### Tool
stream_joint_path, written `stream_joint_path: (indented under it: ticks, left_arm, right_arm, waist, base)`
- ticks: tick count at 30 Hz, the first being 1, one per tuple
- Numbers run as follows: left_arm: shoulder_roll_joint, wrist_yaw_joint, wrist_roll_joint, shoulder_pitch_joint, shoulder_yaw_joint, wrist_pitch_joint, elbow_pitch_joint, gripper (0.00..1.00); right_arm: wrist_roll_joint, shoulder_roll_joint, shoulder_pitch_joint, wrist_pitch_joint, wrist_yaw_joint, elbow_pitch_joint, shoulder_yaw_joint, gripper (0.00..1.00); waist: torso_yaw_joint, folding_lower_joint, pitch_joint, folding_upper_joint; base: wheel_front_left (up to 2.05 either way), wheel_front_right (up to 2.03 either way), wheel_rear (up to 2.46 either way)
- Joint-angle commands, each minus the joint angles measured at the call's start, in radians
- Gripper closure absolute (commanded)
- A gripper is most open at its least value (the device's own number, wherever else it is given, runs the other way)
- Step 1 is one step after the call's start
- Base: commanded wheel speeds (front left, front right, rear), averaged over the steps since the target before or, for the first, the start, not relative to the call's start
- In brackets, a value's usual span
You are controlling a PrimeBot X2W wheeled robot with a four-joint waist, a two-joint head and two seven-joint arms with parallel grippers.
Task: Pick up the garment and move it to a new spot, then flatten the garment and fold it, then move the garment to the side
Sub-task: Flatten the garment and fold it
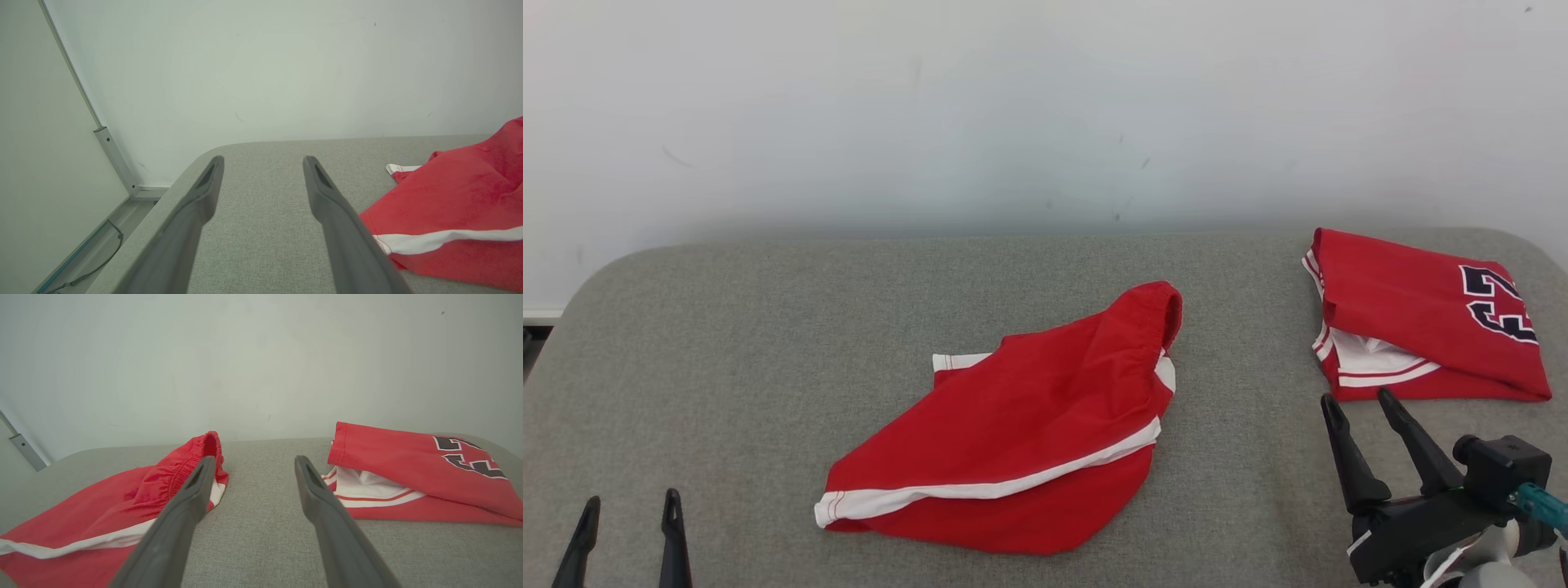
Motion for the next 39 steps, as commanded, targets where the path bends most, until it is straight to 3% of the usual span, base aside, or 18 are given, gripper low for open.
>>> stream_joint_path:
  ticks: [1, 10, 19, 39]
  left_arm:
    - [0.004, 0.005, -0.015, 0.011, 0.003, -0.009, 0.002, 0.00]
    - [0.002, 0.011, -0.025, 0.011, -0.002, -0.003, -0.002, 0.00]
    - [0.003, 0.011, -0.042, 0.005, -0.008, -0.003, -0.009, 0.00]
    - [0.005, 0.025, -0.068, -0.012, -0.018, -0.007, -0.012, 0.00]
  right_arm:
    - [0.006, -0.009, -0.002, 0.008, -0.001, 0.002, 0.000, 0.00]
    - [-0.002, -0.014, 0.009, 0.017, -0.001, -0.025, -0.014, 0.00]
    - [0.046, 0.024, 0.007, -0.041, -0.001, -0.027, -0.045, 0.00]
    - [0.098, 0.048, -0.026, -0.064, -0.001, 0.024, 0.055, 0.00]
  waist:
    - [0.002, 0.0000, 0.000, 0.0000]
    - [-0.005, 0.0000, -0.004, 0.0000]
    - [-0.014, 0.0000, -0.006, 0.0000]
    - [-0.011, 0.0000, -0.008, 0.0000]
  base:
    - [0.00, 0.00, 0.00]
    - [0.00, 0.00, 0.00]
    - [0.00, 0.00, 0.00]
    - [0.00, 0.00, 0.00]
